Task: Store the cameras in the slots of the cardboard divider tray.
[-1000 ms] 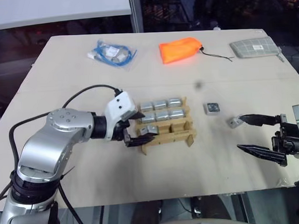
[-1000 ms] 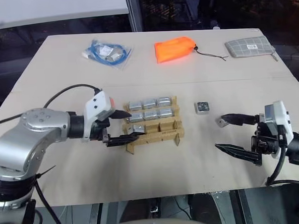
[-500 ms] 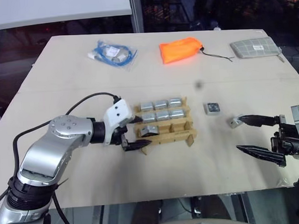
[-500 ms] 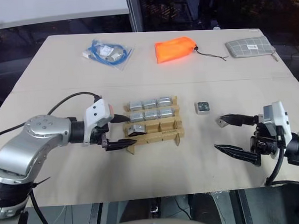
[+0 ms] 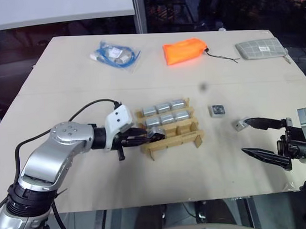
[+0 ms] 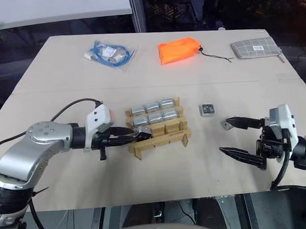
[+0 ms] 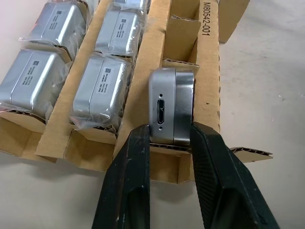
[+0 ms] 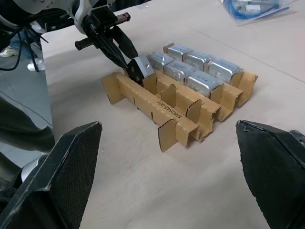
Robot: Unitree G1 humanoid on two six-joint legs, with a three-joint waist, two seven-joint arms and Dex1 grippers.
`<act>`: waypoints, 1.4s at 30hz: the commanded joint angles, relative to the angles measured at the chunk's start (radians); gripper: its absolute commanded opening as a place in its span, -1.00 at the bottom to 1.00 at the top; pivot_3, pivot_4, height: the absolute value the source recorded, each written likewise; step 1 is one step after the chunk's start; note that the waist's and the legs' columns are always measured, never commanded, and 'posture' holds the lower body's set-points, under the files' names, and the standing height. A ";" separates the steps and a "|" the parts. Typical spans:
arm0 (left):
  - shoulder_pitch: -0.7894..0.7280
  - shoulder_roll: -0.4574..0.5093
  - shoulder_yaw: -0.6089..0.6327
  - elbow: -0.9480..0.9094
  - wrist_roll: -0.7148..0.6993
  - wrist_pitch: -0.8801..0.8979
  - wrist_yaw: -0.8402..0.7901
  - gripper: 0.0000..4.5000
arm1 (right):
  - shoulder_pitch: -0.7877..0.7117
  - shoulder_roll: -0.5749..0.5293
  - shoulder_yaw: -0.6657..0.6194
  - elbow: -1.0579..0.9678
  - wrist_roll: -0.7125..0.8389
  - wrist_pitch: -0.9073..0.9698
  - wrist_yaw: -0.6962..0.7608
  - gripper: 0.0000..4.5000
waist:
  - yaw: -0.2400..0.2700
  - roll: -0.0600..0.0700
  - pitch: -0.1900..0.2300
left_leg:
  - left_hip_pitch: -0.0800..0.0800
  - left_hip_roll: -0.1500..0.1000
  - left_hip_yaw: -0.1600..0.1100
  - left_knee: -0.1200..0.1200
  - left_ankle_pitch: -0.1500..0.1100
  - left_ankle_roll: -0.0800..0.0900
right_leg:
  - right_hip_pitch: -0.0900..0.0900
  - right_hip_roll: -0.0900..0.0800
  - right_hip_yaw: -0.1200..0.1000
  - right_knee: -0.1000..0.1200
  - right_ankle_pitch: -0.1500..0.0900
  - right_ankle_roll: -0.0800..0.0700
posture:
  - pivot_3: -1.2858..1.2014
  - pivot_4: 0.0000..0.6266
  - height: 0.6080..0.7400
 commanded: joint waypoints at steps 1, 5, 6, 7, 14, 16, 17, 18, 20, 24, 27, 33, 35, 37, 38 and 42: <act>-0.053 0.030 0.005 -0.003 -0.033 -0.001 -0.033 -0.72 | 0.004 0.007 -0.014 -0.031 0.010 -0.016 -0.004 1.00 | 0.001 0.000 0.000 | 0.000 0.000 0.000 0.000 0.000 0.000 | 0.000 0.000 0.000 0.000 0.000 0.000 | 0.03 -0.52 1.00; -0.155 0.110 -0.037 0.031 -0.047 0.021 -0.133 -0.72 | 0.003 0.012 -0.012 -0.033 0.009 -0.016 -0.008 1.00 | 0.000 0.000 0.000 | 0.000 0.000 0.000 0.000 0.000 0.000 | 0.000 0.000 0.000 0.000 0.000 0.000 | 0.03 -0.52 1.00; -0.184 0.125 -0.050 0.041 -0.048 0.025 -0.150 -0.72 | 0.002 0.014 -0.010 -0.033 0.008 -0.017 -0.009 1.00 | 0.000 0.000 0.000 | 0.000 0.000 0.000 0.000 0.000 0.000 | 0.000 0.000 0.000 0.000 0.000 0.000 | 0.03 -0.52 1.00; -0.218 0.144 -0.072 0.055 -0.039 0.024 -0.173 -0.72 | 0.000 0.015 -0.007 -0.033 0.007 -0.017 -0.010 1.00 | 0.000 0.000 0.000 | 0.000 0.000 0.000 0.000 0.000 0.000 | 0.000 0.000 0.000 0.000 0.000 0.000 | 0.03 -0.52 1.00; -0.428 0.232 -0.282 0.151 0.116 -0.101 -0.371 -0.72 | 0.004 0.033 0.001 -0.044 0.002 -0.025 -0.028 1.00 | 0.001 0.000 0.000 | 0.000 0.000 0.000 0.000 0.000 0.000 | 0.000 0.001 0.000 0.000 0.000 0.000 | 0.03 -0.52 1.00; -0.477 0.229 -0.326 0.172 0.158 -0.131 -0.412 -0.72 | 0.015 0.037 -0.005 -0.052 0.002 -0.027 -0.032 1.00 | 0.001 0.000 0.000 | -0.001 0.000 0.000 0.000 0.000 0.000 | 0.000 0.001 0.000 -0.001 0.000 0.000 | 0.03 -0.52 1.00; -0.493 0.225 -0.341 0.183 0.175 -0.147 -0.425 -0.72 | 0.019 0.039 -0.007 -0.055 0.003 -0.028 -0.033 1.00 | 0.001 0.000 0.000 | -0.001 0.000 0.000 0.000 0.000 0.000 | 0.000 0.001 0.000 -0.001 0.000 0.000 | 0.03 -0.52 1.00; -0.506 0.218 -0.350 0.193 0.184 -0.149 -0.432 -0.72 | 0.021 0.040 -0.007 -0.057 0.003 -0.028 -0.035 1.00 | 0.001 0.000 0.000 | -0.001 0.000 0.000 0.000 0.000 0.000 | 0.000 0.001 0.000 -0.001 0.000 0.000 | 0.03 -0.52 1.00; -0.541 0.189 -0.382 0.215 0.223 -0.148 -0.428 -0.72 | 0.033 0.046 -0.010 -0.066 0.003 -0.031 -0.044 1.00 | 0.000 0.000 0.000 | -0.001 0.000 0.000 0.000 0.000 0.000 | 0.000 0.001 0.000 -0.001 0.000 0.000 | 0.03 -0.52 1.00; -0.568 0.154 -0.411 0.206 0.245 -0.121 -0.441 -0.72 | 0.051 0.056 -0.012 -0.079 0.003 -0.036 -0.057 1.00 | -0.001 0.000 0.000 | -0.001 0.000 0.000 0.000 0.000 0.000 | 0.000 0.001 0.000 -0.001 0.000 0.000 | 0.03 -0.52 1.00; -0.571 0.145 -0.413 0.195 0.256 -0.105 -0.442 -0.72 | 0.055 0.056 -0.013 -0.081 0.004 -0.039 -0.060 1.00 | 0.000 0.000 0.000 | -0.001 0.000 0.000 0.000 0.000 0.000 | 0.000 0.001 0.000 -0.001 0.000 0.000 | 0.03 -0.52 1.00; -0.541 0.162 -0.405 0.143 0.247 -0.060 -0.449 -0.72 | 0.047 0.051 -0.014 -0.071 0.003 -0.046 -0.058 1.00 | 0.000 0.000 0.000 | -0.001 0.000 0.000 0.000 0.000 0.000 | 0.000 0.001 0.000 -0.001 0.000 0.000 | 0.03 -0.52 1.00; -0.531 0.169 -0.402 0.132 0.251 -0.055 -0.447 -0.11 | 0.042 0.050 -0.012 -0.068 0.004 -0.047 -0.057 1.00 | -0.001 0.000 0.000 | -0.001 0.000 0.000 0.000 0.000 0.000 | 0.000 0.001 0.000 -0.001 0.000 0.000 | 0.03 -0.52 1.00; -0.529 0.168 -0.397 0.128 0.253 -0.046 -0.437 0.26 | 0.040 0.049 -0.011 -0.066 0.004 -0.048 -0.056 1.00 | 0.000 0.000 0.000 | -0.001 0.000 0.000 0.000 0.000 0.000 | 0.000 0.001 0.000 -0.001 0.000 0.000 | 0.03 -0.52 1.00; -0.531 0.166 -0.395 0.127 0.254 -0.041 -0.432 0.50 | 0.039 0.050 -0.009 -0.065 0.004 -0.049 -0.055 1.00 | 0.000 0.000 0.000 | -0.001 0.000 0.000 0.000 0.000 0.000 | 0.000 0.001 0.000 -0.001 0.000 0.000 | 0.03 -0.52 1.00; -0.541 0.153 -0.384 0.131 0.245 -0.015 -0.413 0.96 | 0.032 0.049 -0.006 -0.062 0.005 -0.048 -0.054 1.00 | 0.000 0.000 0.000 | -0.001 0.000 0.000 0.000 0.000 0.000 | 0.000 0.001 0.000 0.000 0.000 0.000 | 0.03 -0.52 1.00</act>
